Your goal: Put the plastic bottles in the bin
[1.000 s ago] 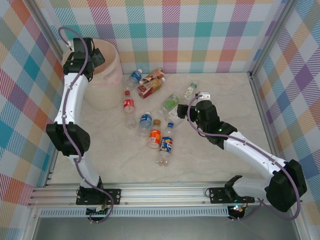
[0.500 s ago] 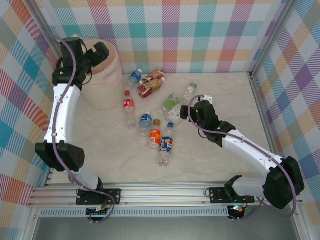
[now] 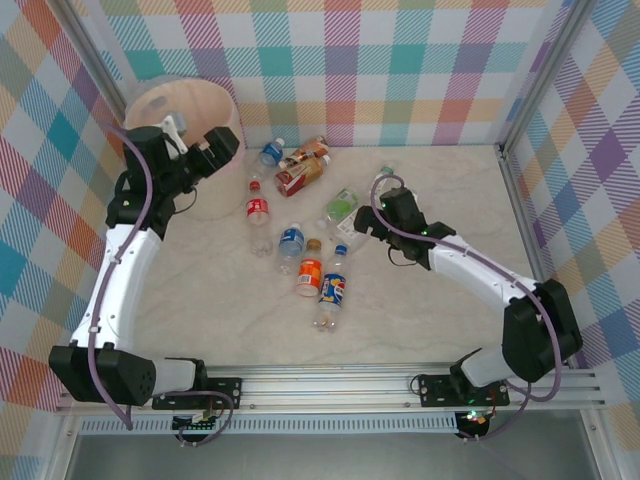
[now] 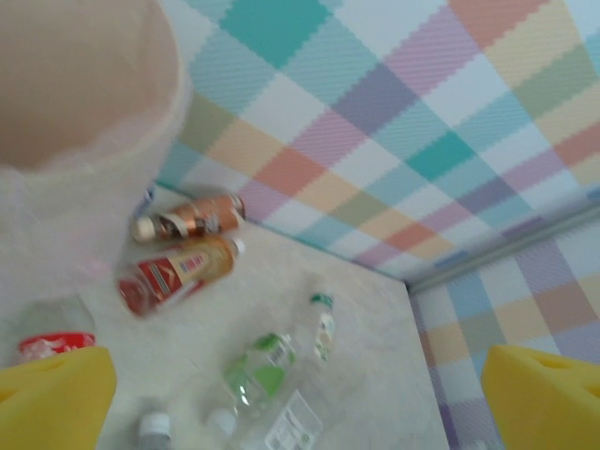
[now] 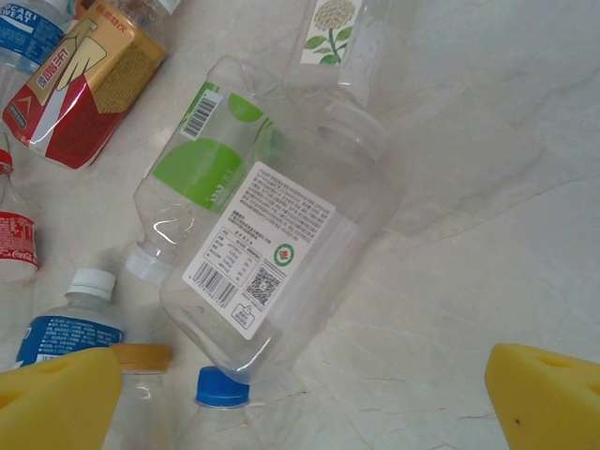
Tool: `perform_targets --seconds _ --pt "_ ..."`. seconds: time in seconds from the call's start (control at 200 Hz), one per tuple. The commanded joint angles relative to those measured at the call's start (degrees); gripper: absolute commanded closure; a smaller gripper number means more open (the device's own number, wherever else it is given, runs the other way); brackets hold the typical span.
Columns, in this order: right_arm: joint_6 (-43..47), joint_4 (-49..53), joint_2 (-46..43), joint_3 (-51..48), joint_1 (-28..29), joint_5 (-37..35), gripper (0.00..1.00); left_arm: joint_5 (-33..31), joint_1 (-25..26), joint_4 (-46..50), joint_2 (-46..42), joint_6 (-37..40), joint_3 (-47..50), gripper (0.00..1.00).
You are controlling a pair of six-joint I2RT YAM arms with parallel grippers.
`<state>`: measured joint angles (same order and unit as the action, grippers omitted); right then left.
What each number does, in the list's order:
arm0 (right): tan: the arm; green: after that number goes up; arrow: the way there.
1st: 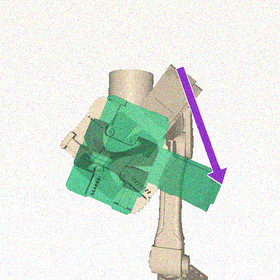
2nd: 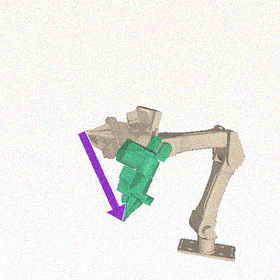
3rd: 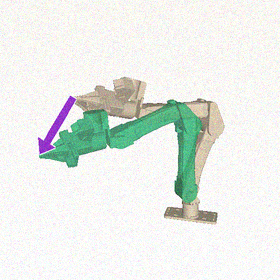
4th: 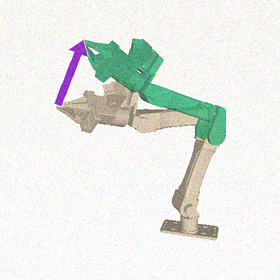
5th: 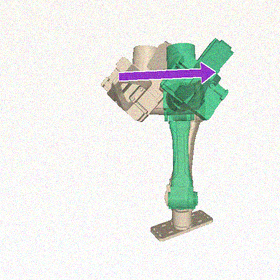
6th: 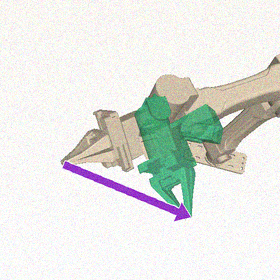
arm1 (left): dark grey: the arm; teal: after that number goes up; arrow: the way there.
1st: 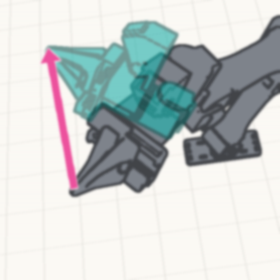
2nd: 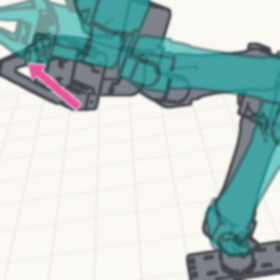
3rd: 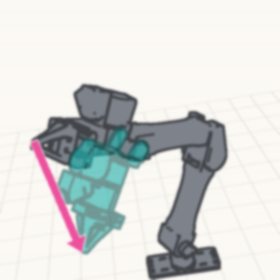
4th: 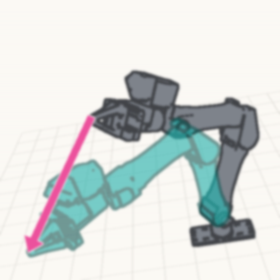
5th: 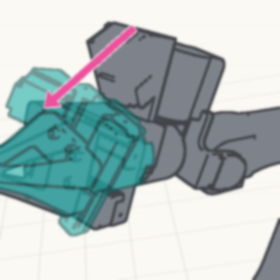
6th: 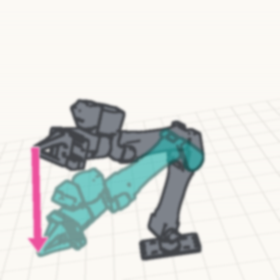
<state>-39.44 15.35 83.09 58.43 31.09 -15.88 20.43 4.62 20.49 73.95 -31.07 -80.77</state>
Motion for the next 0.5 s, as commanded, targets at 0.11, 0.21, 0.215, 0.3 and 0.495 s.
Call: perform_targets --seconds 0.11,0.21,0.215,0.3,0.495 --pt "-4.3 3.0 2.9 2.5 -0.3 5.6 0.00 2.4 6.7 0.9 -1.4 3.3 5.2 0.00" --pt "-5.6 3.8 3.5 1.5 -0.3 7.9 0.00 -5.8 12.2 4.6 -1.4 3.7 7.8 0.00" --pt "-5.8 3.8 3.5 1.4 -0.3 7.8 0.00 -6.2 12.5 4.7 -1.3 3.7 7.9 0.00" --pt "-6.6 3.6 3.4 0.0 -0.3 8.3 0.00 -13.2 17.4 7.5 -0.8 2.5 10.8 0.00" --pt "-7.0 -2.2 2.6 -3.7 -0.2 14.9 0.00 -20.4 22.7 10.6 1.4 -5.7 19.0 0.00"
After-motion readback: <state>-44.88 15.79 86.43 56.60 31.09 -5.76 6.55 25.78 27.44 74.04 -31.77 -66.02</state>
